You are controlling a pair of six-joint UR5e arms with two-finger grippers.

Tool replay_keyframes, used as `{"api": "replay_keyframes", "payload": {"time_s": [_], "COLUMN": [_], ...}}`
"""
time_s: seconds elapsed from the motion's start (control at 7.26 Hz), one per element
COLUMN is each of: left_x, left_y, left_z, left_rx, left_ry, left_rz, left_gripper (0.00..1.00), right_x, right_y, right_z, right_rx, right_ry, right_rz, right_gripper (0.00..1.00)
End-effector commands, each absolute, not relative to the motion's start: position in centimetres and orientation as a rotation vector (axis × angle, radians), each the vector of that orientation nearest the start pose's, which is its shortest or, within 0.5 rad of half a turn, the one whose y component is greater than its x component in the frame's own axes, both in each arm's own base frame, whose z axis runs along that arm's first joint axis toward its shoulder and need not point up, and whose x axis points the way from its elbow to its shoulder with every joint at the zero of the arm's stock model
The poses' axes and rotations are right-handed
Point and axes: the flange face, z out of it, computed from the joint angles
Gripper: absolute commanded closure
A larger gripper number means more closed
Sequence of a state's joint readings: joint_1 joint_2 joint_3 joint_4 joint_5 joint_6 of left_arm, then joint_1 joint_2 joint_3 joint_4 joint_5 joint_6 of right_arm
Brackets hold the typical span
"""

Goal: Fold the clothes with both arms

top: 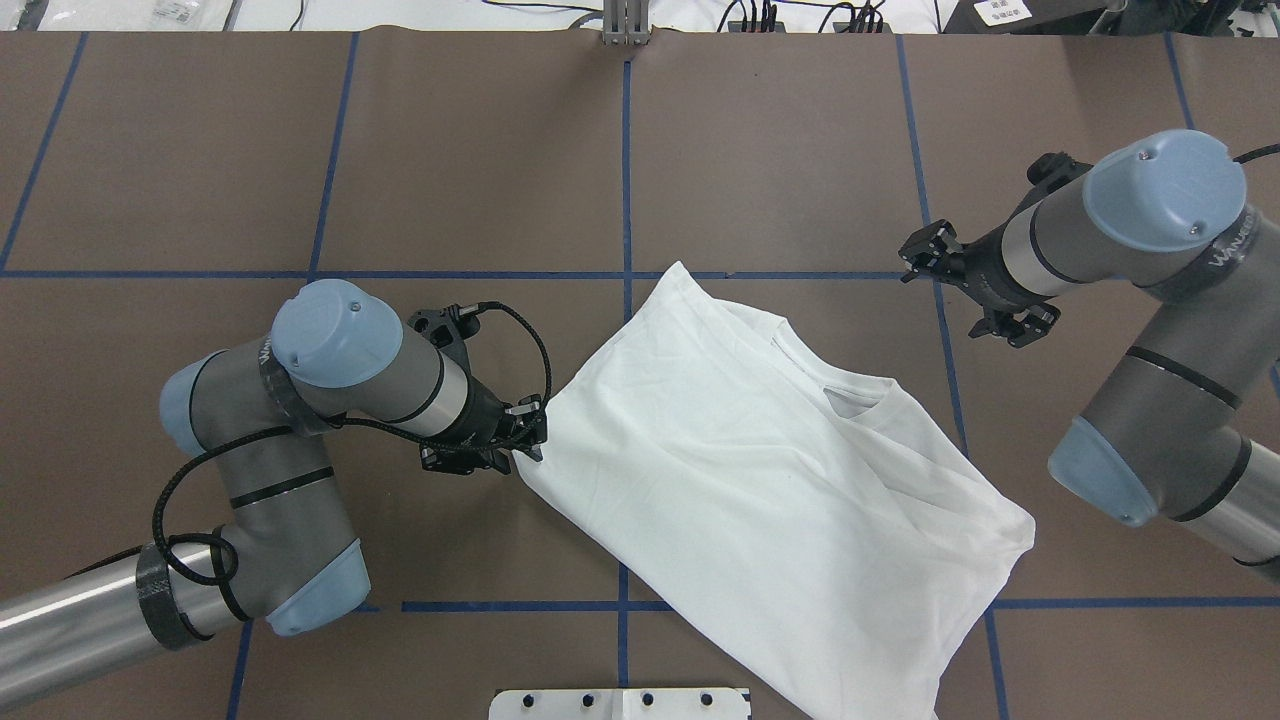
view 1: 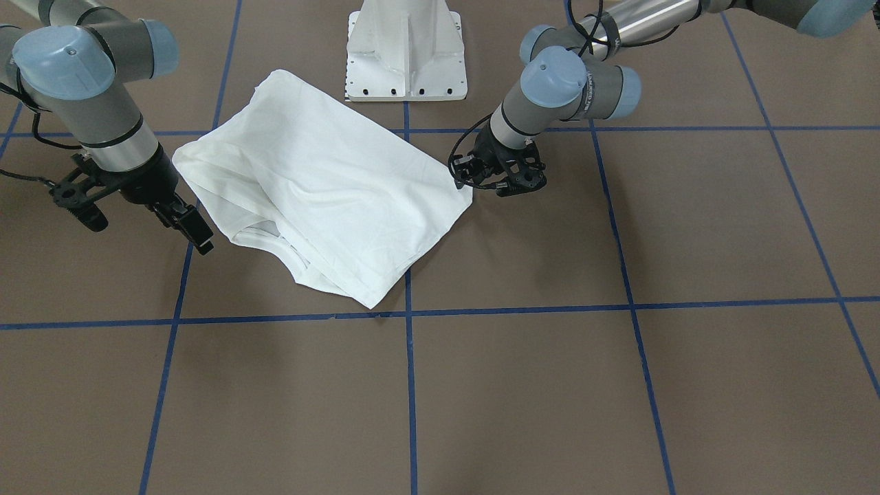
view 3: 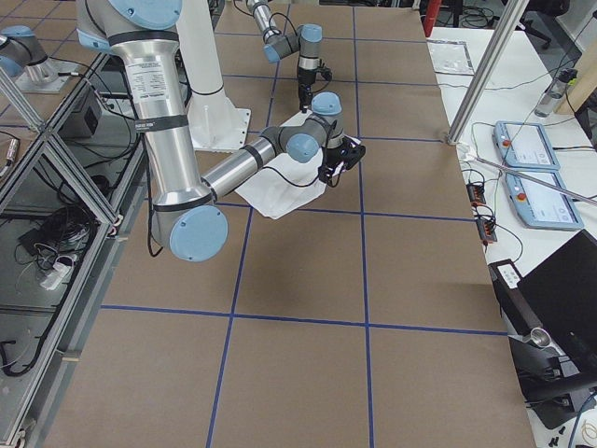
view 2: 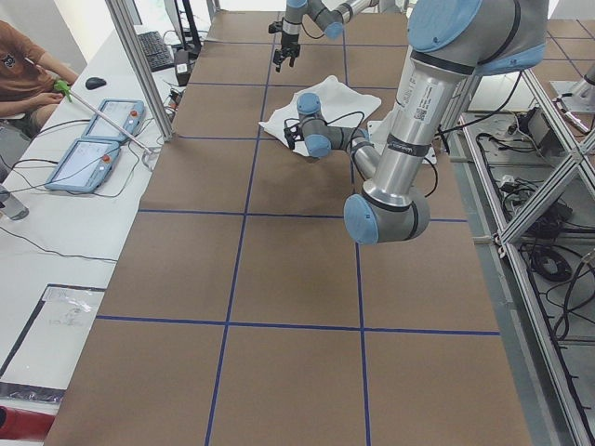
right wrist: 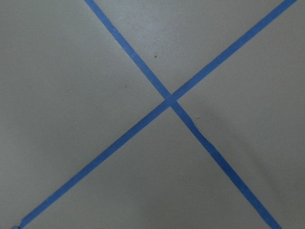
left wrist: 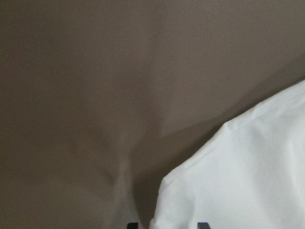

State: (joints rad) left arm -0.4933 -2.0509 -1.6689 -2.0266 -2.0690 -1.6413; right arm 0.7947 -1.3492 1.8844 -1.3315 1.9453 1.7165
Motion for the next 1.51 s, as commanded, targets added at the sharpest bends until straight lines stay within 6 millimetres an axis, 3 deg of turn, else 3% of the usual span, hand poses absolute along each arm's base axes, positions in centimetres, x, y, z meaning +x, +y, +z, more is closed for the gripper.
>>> {"api": "replay_keyframes", "payload": {"time_s": [0.0, 0.14, 0.28, 0.41, 0.55, 0.83, 0.96, 1.1, 1.24, 1.38], "left_x": [53.1, 52.7, 50.9, 48.0, 46.4, 40.3, 39.4, 40.3, 41.4, 43.1], "left_y": [-38.3, -38.2, -39.9, -42.9, -44.5, -52.1, -58.7, -64.6, -69.3, -72.7], "left_z": [28.2, 27.9, 27.4, 27.9, 29.8, 30.0, 29.1, 29.2, 30.0, 29.2], "left_rx": [-0.215, -0.196, -0.168, -0.104, -0.001, 0.164, 0.233, 0.277, 0.378, 0.418], "left_ry": [1.111, 1.156, 1.177, 1.182, 1.156, 1.135, 1.114, 1.124, 1.119, 1.073], "left_rz": [-0.233, -0.214, -0.238, -0.24, -0.15, -0.155, -0.179, -0.205, -0.253, -0.301], "left_gripper": [1.0, 1.0, 1.0, 1.0, 1.0, 1.0, 1.0, 1.0, 1.0, 1.0], "right_x": [-32.8, -32.8, -32.8, -32.9, -33.0, -33.0, -33.2, -33.6, -35.2, -36.1], "right_y": [-47.3, -47.2, -47.3, -47.3, -47.4, -47.4, -47.3, -47.3, -47.2, -46.7], "right_z": [37.5, 37.5, 37.4, 37.6, 37.8, 37.8, 37.9, 37.4, 35.3, 34.4], "right_rx": [-0.096, -0.097, -0.096, -0.097, -0.1, -0.104, -0.107, -0.106, -0.101, -0.101], "right_ry": [-0.856, -0.856, -0.858, -0.855, -0.849, -0.85, -0.85, -0.858, -0.885, -0.9], "right_rz": [0.739, 0.737, 0.736, 0.737, 0.739, 0.737, 0.737, 0.735, 0.713, 0.696], "right_gripper": [0.0, 0.0, 0.0, 0.0, 0.0, 0.0, 0.0, 0.0, 0.0, 0.0]}}
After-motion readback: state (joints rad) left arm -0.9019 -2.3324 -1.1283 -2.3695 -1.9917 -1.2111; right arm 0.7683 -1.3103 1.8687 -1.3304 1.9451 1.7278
